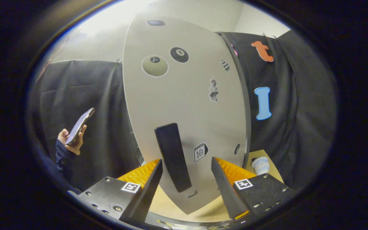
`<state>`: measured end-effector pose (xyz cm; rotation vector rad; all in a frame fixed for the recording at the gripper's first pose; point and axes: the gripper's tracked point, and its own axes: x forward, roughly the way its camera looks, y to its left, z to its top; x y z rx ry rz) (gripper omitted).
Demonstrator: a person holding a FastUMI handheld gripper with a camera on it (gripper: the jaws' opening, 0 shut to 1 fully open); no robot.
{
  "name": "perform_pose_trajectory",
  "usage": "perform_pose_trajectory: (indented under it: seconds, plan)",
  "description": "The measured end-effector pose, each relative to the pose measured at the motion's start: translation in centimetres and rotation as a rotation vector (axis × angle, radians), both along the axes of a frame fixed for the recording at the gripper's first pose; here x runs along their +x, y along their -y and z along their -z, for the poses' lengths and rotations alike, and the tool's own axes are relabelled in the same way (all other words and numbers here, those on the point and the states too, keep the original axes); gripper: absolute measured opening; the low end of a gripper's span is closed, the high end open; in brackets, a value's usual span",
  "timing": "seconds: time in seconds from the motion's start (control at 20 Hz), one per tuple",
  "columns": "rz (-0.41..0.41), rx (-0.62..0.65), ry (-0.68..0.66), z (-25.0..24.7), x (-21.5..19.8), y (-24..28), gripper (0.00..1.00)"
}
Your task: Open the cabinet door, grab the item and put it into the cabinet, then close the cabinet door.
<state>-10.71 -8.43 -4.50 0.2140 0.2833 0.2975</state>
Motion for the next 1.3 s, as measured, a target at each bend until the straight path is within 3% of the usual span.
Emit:
perform_pose_trajectory:
  seconds: [0.4, 0.75, 1.3]
  plan:
    - [-0.070, -0.021, 0.019, 0.7, 2.9, -3.7, 1.00]
    - [-0.138, -0.028, 0.038, 0.8, 6.7, -7.3, 1.00]
    - [-0.146, -0.051, 0.089, 0.4, 8.2, -9.3, 1.00]
